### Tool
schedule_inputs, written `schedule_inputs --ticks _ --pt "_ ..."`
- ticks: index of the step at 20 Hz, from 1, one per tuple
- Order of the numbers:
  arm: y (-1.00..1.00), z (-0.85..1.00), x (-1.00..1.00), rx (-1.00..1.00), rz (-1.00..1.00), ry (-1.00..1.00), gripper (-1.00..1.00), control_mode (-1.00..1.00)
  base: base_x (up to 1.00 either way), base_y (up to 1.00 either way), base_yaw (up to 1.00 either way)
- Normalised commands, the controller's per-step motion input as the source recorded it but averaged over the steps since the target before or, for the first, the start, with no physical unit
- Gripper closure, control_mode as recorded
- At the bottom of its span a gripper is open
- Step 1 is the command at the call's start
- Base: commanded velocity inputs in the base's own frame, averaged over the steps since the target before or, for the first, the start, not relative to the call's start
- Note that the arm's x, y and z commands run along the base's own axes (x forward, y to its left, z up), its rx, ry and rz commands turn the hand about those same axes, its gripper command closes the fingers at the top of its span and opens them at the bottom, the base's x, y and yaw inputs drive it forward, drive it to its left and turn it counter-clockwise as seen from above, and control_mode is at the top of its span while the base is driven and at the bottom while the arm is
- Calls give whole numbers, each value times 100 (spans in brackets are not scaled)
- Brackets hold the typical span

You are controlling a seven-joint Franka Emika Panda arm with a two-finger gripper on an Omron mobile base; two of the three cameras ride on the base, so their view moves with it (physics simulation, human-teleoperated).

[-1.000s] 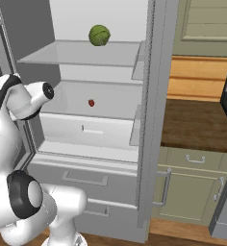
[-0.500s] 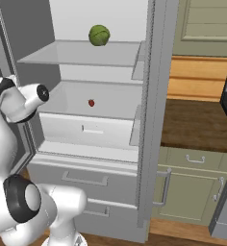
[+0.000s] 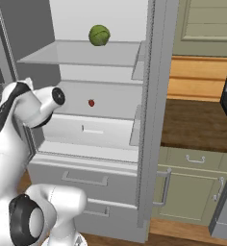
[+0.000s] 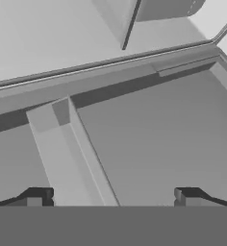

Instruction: Take the strawberry from the fridge and place it on top of the pancake, located on the dining counter.

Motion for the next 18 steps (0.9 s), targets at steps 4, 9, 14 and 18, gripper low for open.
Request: schedule_inputs --ticks 4,9,14,18 --pt "-100 -1 -1 -43 7 0 -100 -100 0 0 0" --pt "-99 -10 -10 -57 6 0 -100 -100 0 0 0" --pt "-71 -29 -10 -81 15 3 -100 -100 0 0 0" --pt "-54 -51 -68 -53 25 -6 -100 -100 0 0 0"
